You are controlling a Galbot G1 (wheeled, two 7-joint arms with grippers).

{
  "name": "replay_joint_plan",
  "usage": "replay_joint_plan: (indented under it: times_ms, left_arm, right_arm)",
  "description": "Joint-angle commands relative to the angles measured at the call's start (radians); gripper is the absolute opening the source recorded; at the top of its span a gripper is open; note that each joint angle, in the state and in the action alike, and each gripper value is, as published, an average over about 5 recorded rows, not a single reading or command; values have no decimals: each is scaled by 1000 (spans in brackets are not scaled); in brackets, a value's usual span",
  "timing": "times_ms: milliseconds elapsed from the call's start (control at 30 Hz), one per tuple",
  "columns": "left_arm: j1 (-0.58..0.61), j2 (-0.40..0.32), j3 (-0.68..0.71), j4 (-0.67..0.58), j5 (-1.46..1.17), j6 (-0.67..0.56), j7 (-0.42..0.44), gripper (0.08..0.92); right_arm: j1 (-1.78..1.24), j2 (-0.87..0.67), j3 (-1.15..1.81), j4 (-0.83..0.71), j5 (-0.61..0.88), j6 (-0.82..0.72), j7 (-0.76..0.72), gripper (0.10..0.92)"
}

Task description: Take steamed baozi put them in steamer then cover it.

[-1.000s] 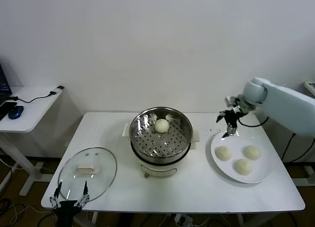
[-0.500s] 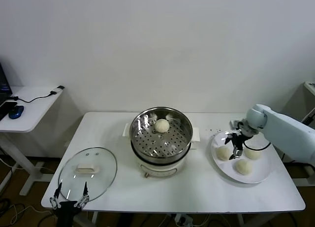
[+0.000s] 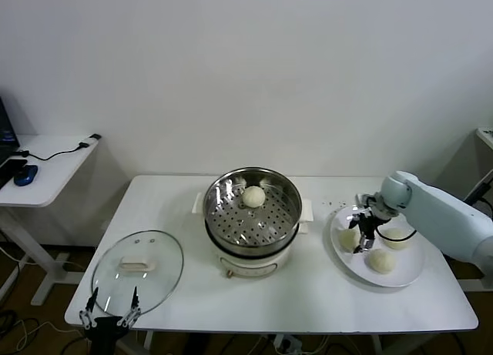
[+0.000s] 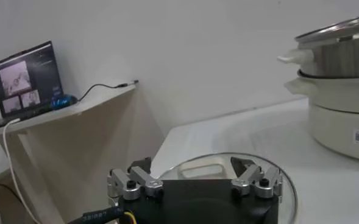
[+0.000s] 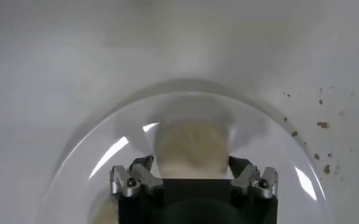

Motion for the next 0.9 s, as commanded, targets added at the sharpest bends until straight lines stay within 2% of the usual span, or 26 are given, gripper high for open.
replay_joint_plan:
  times_ms: [33,233,467,667,900]
  left_arm:
    - [0,2,1,-1,1,0,0,823]
    - [2,2,2,-3,2,0,0,823]
    - [9,-1,4,-5,2,-4,-1,823]
    - [9,-2,7,-9,-3,-4,0,823]
    - [19,16,26,-38,17,9,11,823]
  right_arm:
    - [-20,8,22,-10,-11,-2,0,676]
    - [-3,5,13,-6,5,-6,-4,587]
    - [60,-14,-37,22,52,-18,-4,561]
    - [313,-2,-208,43,260,-44,3,560]
    - [680,113,-519,79,538,-82,-2,564]
